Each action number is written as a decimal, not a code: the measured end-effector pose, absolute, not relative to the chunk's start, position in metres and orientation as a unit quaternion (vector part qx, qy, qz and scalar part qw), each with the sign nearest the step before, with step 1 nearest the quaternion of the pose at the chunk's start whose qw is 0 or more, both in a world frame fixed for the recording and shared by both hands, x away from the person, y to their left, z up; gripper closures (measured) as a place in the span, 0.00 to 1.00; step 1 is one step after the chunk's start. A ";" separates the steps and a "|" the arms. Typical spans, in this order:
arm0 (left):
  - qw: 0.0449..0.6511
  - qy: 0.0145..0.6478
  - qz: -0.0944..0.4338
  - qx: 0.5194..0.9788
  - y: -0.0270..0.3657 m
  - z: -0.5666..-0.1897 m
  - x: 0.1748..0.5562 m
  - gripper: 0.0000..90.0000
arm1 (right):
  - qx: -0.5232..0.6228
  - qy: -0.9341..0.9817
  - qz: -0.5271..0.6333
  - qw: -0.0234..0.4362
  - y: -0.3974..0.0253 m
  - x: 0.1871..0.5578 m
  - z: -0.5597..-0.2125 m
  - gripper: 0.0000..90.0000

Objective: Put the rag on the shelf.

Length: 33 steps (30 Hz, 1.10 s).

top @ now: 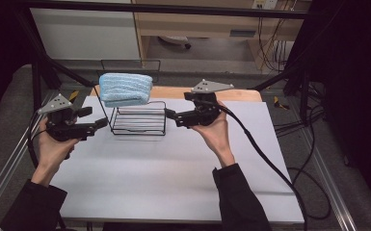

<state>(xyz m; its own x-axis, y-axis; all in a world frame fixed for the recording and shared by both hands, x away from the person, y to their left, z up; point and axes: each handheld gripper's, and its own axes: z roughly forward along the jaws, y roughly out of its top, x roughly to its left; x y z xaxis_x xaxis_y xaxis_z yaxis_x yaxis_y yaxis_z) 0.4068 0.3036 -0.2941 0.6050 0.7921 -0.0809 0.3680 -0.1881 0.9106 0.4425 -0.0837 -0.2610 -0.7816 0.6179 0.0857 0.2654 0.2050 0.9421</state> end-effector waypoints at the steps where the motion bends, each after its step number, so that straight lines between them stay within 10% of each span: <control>1: 0.501 0.392 0.210 0.742 0.303 -0.297 0.406 0.23 | 0.293 0.760 0.559 0.157 -0.089 0.441 -0.263 0.08; 33: 0.444 0.394 0.167 0.788 0.281 -0.405 0.382 0.11 | 0.367 0.768 0.510 0.129 -0.222 0.388 -0.387 0.00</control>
<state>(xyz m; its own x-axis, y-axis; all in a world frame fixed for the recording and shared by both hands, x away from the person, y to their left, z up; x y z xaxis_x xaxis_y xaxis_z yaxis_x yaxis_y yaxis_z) 0.3816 0.2809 -0.4048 0.6341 0.7685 -0.0859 0.4716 -0.2963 0.8305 0.3876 -0.2218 -0.3874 -0.6977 0.6943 0.1764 0.4321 0.2115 0.8767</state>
